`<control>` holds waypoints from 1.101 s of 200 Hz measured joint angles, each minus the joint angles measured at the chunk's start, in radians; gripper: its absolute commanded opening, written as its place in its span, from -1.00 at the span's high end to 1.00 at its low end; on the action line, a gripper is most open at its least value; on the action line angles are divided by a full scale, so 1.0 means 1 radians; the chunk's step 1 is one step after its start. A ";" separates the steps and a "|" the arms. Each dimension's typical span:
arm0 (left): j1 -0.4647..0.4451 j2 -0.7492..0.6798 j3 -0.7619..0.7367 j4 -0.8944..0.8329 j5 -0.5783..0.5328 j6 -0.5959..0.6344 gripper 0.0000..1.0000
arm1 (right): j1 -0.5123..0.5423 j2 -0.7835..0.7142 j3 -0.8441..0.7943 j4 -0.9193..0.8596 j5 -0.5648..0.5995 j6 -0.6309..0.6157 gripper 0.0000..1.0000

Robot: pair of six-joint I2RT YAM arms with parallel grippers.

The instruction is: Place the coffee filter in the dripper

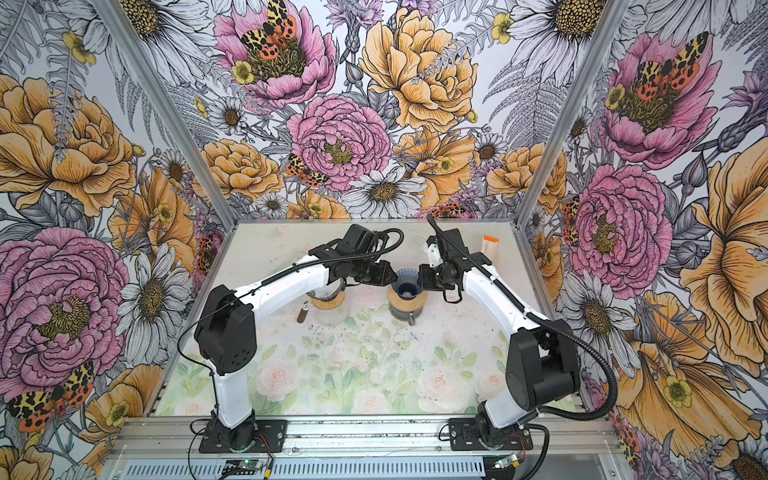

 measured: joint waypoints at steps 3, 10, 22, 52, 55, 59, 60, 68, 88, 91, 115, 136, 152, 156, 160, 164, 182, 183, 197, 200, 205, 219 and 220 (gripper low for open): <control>0.000 0.000 0.000 -0.001 0.000 0.000 0.56 | 0.000 0.000 0.002 -0.004 0.000 0.002 0.60; 0.000 0.000 0.000 -0.003 0.000 0.000 0.54 | -0.001 0.000 0.010 -0.012 0.000 0.002 0.58; 0.000 0.000 0.002 -0.009 0.000 0.000 0.50 | -0.001 0.000 0.023 -0.023 0.000 0.001 0.53; 0.000 0.000 0.019 -0.019 0.000 0.001 0.47 | -0.001 0.000 0.058 -0.032 0.000 0.003 0.39; 0.000 0.000 0.021 -0.019 0.000 0.001 0.47 | -0.001 0.000 0.061 -0.032 0.000 0.001 0.37; 0.000 0.000 0.023 -0.019 0.000 0.001 0.45 | -0.001 0.000 0.064 -0.033 0.000 0.003 0.36; 0.000 0.000 0.023 -0.019 0.000 0.001 0.45 | -0.001 0.000 0.065 -0.033 0.000 0.002 0.36; 0.000 0.000 0.025 -0.020 0.000 0.000 0.44 | -0.001 0.000 0.071 -0.034 0.000 0.001 0.34; 0.000 0.000 0.029 -0.023 0.000 0.001 0.41 | -0.001 0.000 0.079 -0.039 0.001 0.001 0.30; 0.000 0.000 0.030 -0.023 0.000 0.002 0.40 | -0.001 0.000 0.080 -0.039 0.002 0.002 0.30; 0.000 -0.002 0.034 -0.024 -0.001 0.005 0.32 | -0.001 -0.005 0.086 -0.042 0.016 0.001 0.28; 0.000 -0.018 0.034 -0.028 -0.005 0.008 0.27 | -0.001 -0.021 0.089 -0.045 0.032 0.001 0.28; 0.000 -0.041 0.035 -0.027 -0.016 0.013 0.20 | -0.001 -0.042 0.089 -0.045 0.047 0.001 0.28; 0.000 -0.048 0.035 -0.028 -0.021 0.013 0.18 | -0.001 -0.049 0.089 -0.045 0.053 0.001 0.28; 0.000 -0.056 0.035 -0.029 -0.027 0.015 0.15 | -0.001 -0.056 0.089 -0.045 0.060 0.001 0.28; 0.000 -0.066 0.035 -0.030 -0.032 0.018 0.12 | -0.001 -0.064 0.089 -0.045 0.063 0.001 0.28; 0.000 -0.112 0.035 -0.031 -0.056 0.030 0.00 | -0.002 -0.104 0.089 -0.046 0.095 0.001 0.27; 0.000 -0.116 0.035 -0.031 -0.057 0.032 -0.01 | -0.002 -0.106 0.089 -0.045 0.097 0.000 0.27; 0.000 -0.153 0.035 -0.027 -0.069 0.040 -0.15 | -0.006 -0.144 0.088 -0.045 0.122 0.000 0.27; 0.000 -0.161 0.035 -0.025 -0.073 0.043 -0.18 | -0.009 -0.154 0.088 -0.045 0.130 0.000 0.27; 0.000 -0.175 0.035 -0.022 -0.078 0.050 -0.25 | -0.014 -0.169 0.088 -0.045 0.138 0.000 0.27; 0.000 -0.206 0.033 -0.011 -0.093 0.061 -0.42 | -0.037 -0.213 0.082 -0.044 0.164 0.001 0.27; -0.001 -0.207 0.033 -0.010 -0.094 0.059 -0.43 | -0.040 -0.217 0.080 -0.043 0.166 0.000 0.27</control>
